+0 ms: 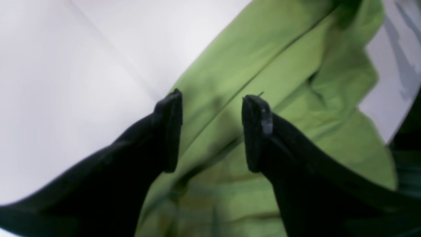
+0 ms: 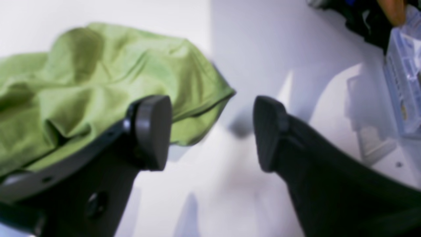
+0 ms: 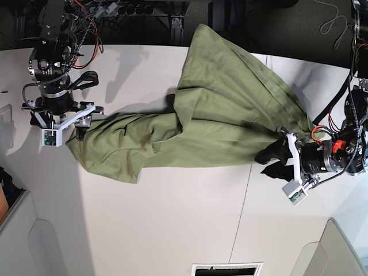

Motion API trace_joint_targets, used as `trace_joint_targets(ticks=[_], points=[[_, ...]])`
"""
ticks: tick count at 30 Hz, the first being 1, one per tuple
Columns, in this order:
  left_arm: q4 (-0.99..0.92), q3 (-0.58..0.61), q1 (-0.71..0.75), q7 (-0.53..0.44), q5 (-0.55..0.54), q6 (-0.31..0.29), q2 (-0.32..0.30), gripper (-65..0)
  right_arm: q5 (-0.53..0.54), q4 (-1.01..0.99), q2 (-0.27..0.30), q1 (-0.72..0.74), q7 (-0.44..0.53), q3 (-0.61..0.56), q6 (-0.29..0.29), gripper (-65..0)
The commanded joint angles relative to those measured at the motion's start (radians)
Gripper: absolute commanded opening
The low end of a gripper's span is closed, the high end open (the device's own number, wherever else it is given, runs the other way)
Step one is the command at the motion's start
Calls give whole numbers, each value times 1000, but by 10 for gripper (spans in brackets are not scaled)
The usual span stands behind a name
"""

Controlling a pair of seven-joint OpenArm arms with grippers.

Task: Layout the t-shirt on the table in an organized manner, then fold the t-shirt properly
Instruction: 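Release with the left gripper and regrasp the shirt near the right gripper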

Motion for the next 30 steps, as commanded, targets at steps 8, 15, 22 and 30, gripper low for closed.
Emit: trace_joint_targets(ticks=[8,15,22,30], points=[[80,180,-21,-25,198,-9,214,-277,0,-193,3,58,30,2,-4,-533],[79,317,-39,-100,381,-9,371,-274,12,-244,5,121,31,2,49,-650],[-16,330,-57,-168,489,-9,466,-274,61,-274,3,124,25,2,80,-650],[-157,389,-106,-208,572,-9,563,-316,126,-288,2,124,26,1,137,-650]])
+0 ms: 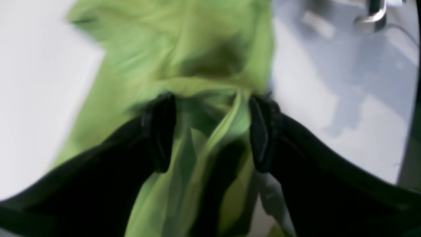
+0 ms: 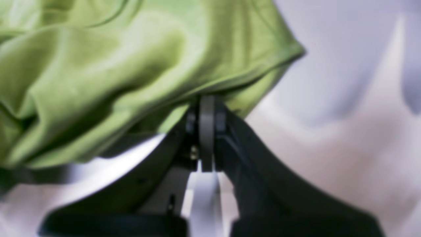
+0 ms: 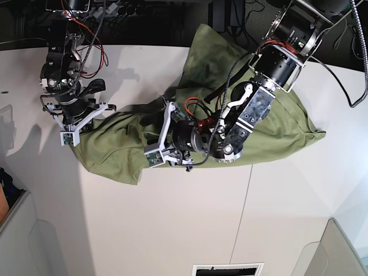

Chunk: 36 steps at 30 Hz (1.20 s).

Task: Layout the t-shirt on the table in an organized manner, then fold the t-shirt properly
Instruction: 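Release with the left gripper and regrasp the shirt near the right gripper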

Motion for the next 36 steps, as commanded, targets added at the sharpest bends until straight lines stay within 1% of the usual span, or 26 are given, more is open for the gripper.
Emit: trace_joint_targets(ticks=[1,2,3,4,5,7,9,11,13,17,19,22,26,28,31,32,35,36], points=[[18,-6,-36,-17,-18,-3,3,-378,19,9,2,14,27,0,21,-650],[26,-6,-42,3,-26,-3,3,-460,26,-2,1,14,35,0,27,-650],[42,-6,-47,38,-47,-3,3,-547,26,-16,0,15,50,0,30,-650],[67,-6,-53,81,-67,-3,3,-620,26,-35,0,14,68,0,33,-650],[99,-6,-58,128,-95,-3,1,-650,25,-61,1,16,87,0,32,-650],[175,-6,-62,198,-194,-3,-16,-650,25,-126,3,30,122,0,37,-650],[237,-6,-63,230,-309,-3,-55,-650,25,-198,3,64,135,0,60,-650],[288,-6,-59,257,-424,-3,-97,-650,19,-264,3,108,135,0,66,-650],[336,-6,-49,289,-506,-3,-129,-650,13,-311,11,152,135,0,66,-650],[402,-6,-17,328,-559,-3,-169,-650,10,-330,34,225,135,0,65,-650],[416,-6,-2,339,-601,-3,-181,-650,2,-330,40,267,135,0,61,-650],[439,-4,31,377,-655,-3,-182,-650,-24,-330,42,324,132,0,56,-650],[447,-3,87,388,-673,-3,-182,-650,-39,-330,42,383,117,0,51,-650],[447,-3,107,386,-672,-3,-182,-650,-39,-330,42,412,86,0,51,-644],[447,-3,129,373,-657,-3,-182,-650,-38,-304,44,432,42,0,50,-545],[446,-3,137,367,-647,-3,-182,-650,-38,-278,47,428,28,0,50,-532],[435,-3,156,340,-611,-3,-182,-649,-14,-181,55,420,-40,0,51,-531],[427,-3,159,328,-599,-3,-182,-602,3,-149,57,419,-63,0,51,-531]])
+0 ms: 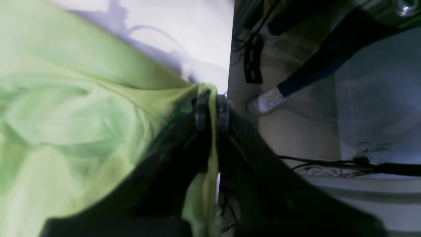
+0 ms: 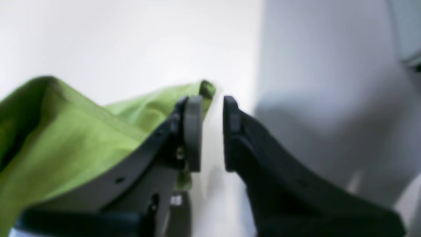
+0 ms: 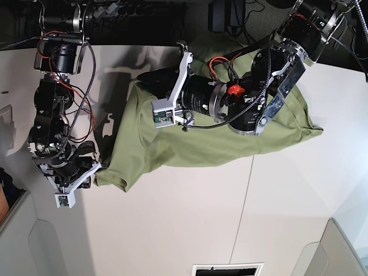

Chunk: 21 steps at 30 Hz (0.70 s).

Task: Layout the t-shirt on the table in an organized manner, then fold the t-shirt properly
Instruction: 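Release with the left gripper and regrasp the shirt near the right gripper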

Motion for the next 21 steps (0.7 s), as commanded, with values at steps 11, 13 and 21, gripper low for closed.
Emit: trace_joint_targets(ticks=[11,13,21], points=[[-109,-3,6,-72,-16,-3,5,-319,143,183,0,8,-60,2,24,-333],[-120,-3,6,-72,-5,-3,5,-319,151,194,0,8,-75,2,23,-333],[-121,-7,-15,-73,44,-3,-20,-319,160,180,-43,-103,-40,2,24,-333]])
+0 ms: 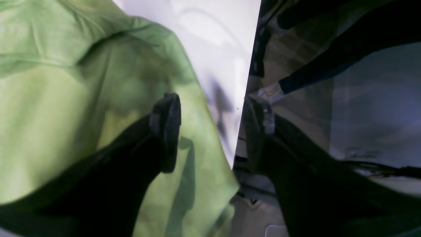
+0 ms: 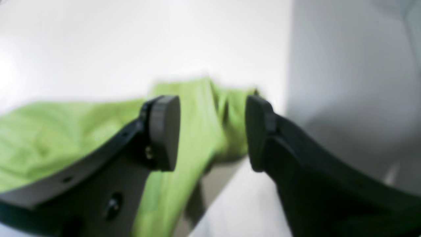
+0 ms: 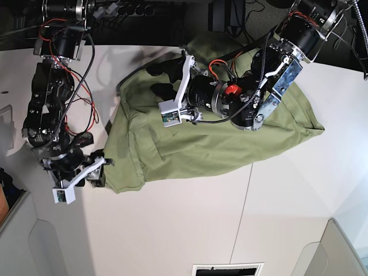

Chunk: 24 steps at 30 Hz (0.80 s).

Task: Layout the t-shirt on the table in an organized manner, then fold the t-shirt properly
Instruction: 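Release with the left gripper and regrasp the shirt near the right gripper, then pull the shirt apart with both grippers to flatten it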

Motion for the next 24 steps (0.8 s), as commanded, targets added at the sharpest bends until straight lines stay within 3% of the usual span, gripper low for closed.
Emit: trace_joint_targets(ticks=[1,6,11,19,24], points=[[14,-7,-32,-19,-24,-5,-13,-319,-4,9,-13,-5,46,0,11,-333],[14,-11,-68,-20,-30,-5,-37,-319,-31,-34,-31,-94,182,0,10,-333],[13,-61,-77,-23,-25,-5,-37,-319,-31,-164,-30,-62,193,0,10,-333],[-51,-225,-78,-76,91,-5,-37,-319,-13,-196,-30,-50,200,0,11,-348],[-169,-304,-79,-83,90,-5,-37,-319,-16,-196,-30,-52,197,0,13,-622]])
